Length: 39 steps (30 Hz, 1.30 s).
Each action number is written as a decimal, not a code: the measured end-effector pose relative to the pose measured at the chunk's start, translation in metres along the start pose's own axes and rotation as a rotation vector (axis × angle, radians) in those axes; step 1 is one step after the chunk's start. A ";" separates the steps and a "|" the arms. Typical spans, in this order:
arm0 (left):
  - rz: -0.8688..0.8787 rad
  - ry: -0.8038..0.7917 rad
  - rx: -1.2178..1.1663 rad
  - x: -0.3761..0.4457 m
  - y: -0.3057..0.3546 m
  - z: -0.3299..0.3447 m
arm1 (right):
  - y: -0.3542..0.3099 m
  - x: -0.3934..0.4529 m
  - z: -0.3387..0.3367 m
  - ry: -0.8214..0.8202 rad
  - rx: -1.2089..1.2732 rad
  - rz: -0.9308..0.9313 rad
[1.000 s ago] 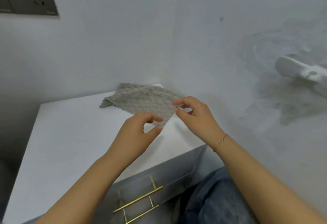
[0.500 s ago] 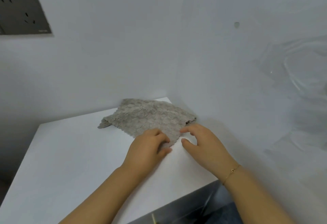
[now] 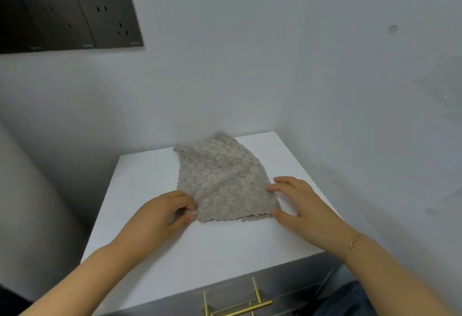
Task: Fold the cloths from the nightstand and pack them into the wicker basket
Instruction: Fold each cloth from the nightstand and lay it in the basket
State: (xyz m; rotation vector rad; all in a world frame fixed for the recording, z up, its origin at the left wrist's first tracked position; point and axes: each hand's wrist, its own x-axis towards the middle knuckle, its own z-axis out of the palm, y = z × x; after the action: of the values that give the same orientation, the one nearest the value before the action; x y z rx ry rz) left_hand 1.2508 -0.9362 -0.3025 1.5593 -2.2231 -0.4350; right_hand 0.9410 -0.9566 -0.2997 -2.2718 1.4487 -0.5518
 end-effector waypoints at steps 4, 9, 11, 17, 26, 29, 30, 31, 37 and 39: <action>-0.085 0.123 -0.140 -0.022 -0.010 -0.008 | -0.020 -0.001 0.013 0.008 -0.105 -0.050; -0.139 0.184 -0.307 -0.023 -0.008 -0.016 | -0.045 0.003 0.040 0.132 -0.200 -0.025; -0.158 0.212 -0.357 -0.023 -0.010 -0.021 | -0.045 0.006 0.043 0.191 -0.186 0.016; -0.226 0.327 -0.499 -0.022 -0.018 -0.038 | -0.043 0.012 0.031 0.374 0.026 0.180; -0.222 0.416 -0.569 0.007 -0.011 -0.058 | -0.040 0.049 -0.014 0.477 0.220 0.175; -0.181 0.479 -0.519 0.032 -0.002 -0.087 | -0.052 0.078 -0.051 0.503 0.300 0.133; -0.166 0.500 -0.510 0.041 0.000 -0.098 | -0.057 0.088 -0.064 0.512 0.344 0.132; -0.149 0.520 -0.503 0.051 0.003 -0.112 | -0.062 0.097 -0.079 0.528 0.370 0.130; -0.072 0.630 -0.430 0.079 0.022 -0.180 | -0.093 0.123 -0.142 0.669 -0.051 -0.010; -0.059 0.689 -0.426 0.072 0.030 -0.194 | -0.105 0.120 -0.156 0.719 -0.121 -0.083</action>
State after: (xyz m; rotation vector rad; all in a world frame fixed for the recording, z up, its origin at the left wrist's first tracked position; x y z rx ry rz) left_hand 1.2975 -0.9996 -0.1084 1.2879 -1.4535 -0.2976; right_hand 0.9863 -1.0430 -0.0991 -2.3453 1.7252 -1.4532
